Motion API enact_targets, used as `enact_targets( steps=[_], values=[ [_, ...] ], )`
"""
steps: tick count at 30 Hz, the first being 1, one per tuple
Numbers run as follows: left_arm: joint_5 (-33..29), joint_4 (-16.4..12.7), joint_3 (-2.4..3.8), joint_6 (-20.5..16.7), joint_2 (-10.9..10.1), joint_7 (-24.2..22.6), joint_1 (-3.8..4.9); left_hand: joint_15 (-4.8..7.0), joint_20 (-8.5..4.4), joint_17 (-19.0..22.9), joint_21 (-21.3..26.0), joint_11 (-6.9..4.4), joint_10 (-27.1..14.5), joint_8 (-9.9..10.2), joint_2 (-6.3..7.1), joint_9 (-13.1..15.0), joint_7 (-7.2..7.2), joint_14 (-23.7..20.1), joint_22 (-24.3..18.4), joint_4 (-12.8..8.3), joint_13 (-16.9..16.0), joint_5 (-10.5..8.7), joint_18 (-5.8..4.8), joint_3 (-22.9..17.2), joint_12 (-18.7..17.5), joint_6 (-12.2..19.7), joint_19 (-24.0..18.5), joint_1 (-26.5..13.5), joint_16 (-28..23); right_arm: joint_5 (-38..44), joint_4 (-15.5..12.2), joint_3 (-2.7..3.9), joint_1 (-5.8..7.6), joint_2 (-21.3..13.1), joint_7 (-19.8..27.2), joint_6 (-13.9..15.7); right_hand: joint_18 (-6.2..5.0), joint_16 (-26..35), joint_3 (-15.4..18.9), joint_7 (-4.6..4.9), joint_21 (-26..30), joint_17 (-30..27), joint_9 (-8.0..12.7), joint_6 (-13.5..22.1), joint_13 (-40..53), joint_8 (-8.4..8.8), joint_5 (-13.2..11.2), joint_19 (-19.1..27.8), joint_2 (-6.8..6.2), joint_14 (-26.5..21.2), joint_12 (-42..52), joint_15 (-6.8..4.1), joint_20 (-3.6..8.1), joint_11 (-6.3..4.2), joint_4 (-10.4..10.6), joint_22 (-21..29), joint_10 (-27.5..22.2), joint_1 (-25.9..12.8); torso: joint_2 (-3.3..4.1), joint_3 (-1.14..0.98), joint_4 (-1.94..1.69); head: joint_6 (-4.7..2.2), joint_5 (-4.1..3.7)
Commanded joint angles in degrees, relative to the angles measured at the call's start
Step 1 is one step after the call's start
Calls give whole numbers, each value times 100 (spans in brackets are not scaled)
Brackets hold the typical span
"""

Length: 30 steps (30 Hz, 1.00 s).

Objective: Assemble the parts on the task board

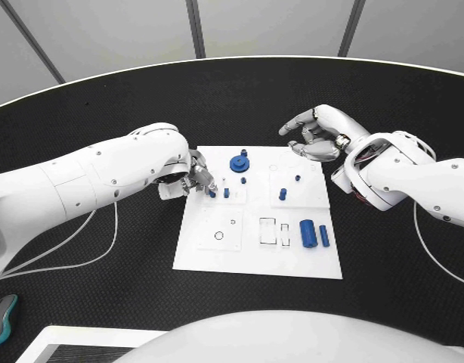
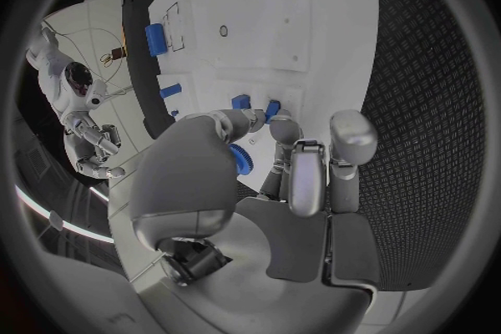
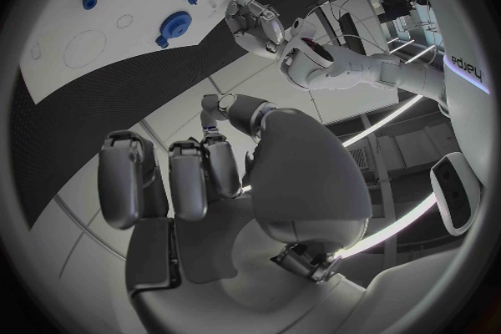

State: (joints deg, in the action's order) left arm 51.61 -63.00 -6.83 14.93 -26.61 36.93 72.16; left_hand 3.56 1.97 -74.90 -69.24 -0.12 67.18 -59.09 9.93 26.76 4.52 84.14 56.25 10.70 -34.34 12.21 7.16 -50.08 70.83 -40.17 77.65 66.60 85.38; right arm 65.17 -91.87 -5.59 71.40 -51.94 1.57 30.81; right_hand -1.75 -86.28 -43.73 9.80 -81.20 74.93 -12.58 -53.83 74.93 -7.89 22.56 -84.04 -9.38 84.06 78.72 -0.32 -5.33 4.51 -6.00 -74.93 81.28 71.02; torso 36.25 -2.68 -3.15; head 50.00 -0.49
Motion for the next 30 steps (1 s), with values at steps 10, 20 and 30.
enact_targets(
  steps=[10,20,30],
  values=[
    [0,126,-1,113,84,21,1,41,12,-435,-16,-14,24,-38,-66,0,-14,327,-4,-848,22,20,-32,-855,18,3,32,15,23,0,-5,0,0,-2,-4,-33,-64,9,9,23,26,801,5,-16,385,33,18,-219,10,432,-9,26,-23,9,-10,-809,-14,-34,-2,-2,-1,0,-3],
    [1,190,-4,179,132,58,0,42,12,-431,-11,-14,14,-40,-68,1,-15,326,-12,-851,41,16,-30,-859,10,9,29,13,21,0,-15,0,0,-4,-2,-45,-64,9,9,23,26,801,5,-16,385,33,18,-219,10,432,-9,26,-23,9,-10,-809,-14,-34,4,4,-1,0,-15],
    [31,272,-117,80,166,69,-4,42,11,-428,-17,-14,5,-40,-69,1,-14,325,-3,-852,55,13,-32,-860,2,15,32,11,20,0,-32,0,1,-13,3,-44,-64,9,9,23,26,801,5,-16,385,33,18,-219,10,432,-9,26,-23,9,-10,-809,-14,-34,8,4,1,0,-31]
  ],
)
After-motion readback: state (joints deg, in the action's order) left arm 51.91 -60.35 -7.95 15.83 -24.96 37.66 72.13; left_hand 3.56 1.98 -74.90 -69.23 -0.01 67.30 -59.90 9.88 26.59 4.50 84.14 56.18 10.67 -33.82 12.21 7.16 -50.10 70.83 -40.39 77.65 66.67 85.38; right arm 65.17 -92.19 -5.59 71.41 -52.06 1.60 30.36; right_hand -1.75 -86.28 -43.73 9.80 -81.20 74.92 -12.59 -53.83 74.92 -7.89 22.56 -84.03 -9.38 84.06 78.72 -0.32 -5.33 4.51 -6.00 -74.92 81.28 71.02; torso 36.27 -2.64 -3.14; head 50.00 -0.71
